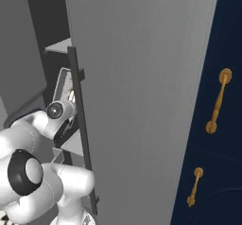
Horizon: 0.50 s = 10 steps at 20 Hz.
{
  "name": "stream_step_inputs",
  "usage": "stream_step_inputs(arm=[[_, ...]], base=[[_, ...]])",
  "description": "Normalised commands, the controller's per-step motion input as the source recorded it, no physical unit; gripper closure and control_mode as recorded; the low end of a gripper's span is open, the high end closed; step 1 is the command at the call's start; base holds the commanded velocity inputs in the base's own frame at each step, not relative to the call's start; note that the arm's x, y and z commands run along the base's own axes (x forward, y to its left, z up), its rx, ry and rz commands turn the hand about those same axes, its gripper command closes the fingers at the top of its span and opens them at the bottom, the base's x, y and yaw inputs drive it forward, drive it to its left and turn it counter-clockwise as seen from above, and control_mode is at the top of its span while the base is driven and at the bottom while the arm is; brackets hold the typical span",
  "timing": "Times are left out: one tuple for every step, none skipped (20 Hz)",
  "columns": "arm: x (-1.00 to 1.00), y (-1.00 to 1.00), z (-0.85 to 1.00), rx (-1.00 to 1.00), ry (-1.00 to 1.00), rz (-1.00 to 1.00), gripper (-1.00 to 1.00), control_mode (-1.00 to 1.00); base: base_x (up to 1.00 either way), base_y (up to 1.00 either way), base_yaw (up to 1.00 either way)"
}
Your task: Take the meat container that has the fish and place it on the second highest rack of the freezer. Then take the vegetable container that has the mushroom and cucumber and place it on the highest rack of the freezer.
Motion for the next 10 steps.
stream_step_inputs(arm=[[0.48, 0.0, 0.64, 0.04, -0.11, -0.07, 1.0, -1.0], [0.59, 0.0, 0.49, 0.03, -0.05, -0.1, 1.0, -1.0], [0.69, 0.0, 0.34, 0.02, 0.0, -0.1, 1.0, -1.0], [0.79, 0.0, 0.21, 0.01, 0.0, -0.11, 1.0, -1.0], [0.82, 0.0, 0.09, 0.0, 0.0, -0.11, 1.0, -1.0], [0.79, 0.0, 0.0, 0.0, 0.0, -0.1, 1.0, -1.0], [0.61, 0.0, 0.0, 0.0, 0.0, -0.08, 1.0, -1.0], [0.44, 0.0, 0.0, 0.0, 0.0, -0.07, 1.0, -1.0], [0.09, 0.0, 0.0, 0.0, 0.0, -0.04, 1.0, -1.0], [0.0, 0.0, 0.0, 0.0, 0.0, -0.02, 1.0, -1.0]], base=[[0.0, 0.0, 0.0], [0.0, 0.0, 0.0], [0.0, 0.0, 0.0], [0.0, 0.0, 0.0], [0.0, 0.0, 0.0], [0.0, 0.0, 0.0], [0.0, 0.0, 0.0], [0.0, 0.0, 0.0], [0.0, 0.0, 0.0], [0.0, 0.0, 0.0]])
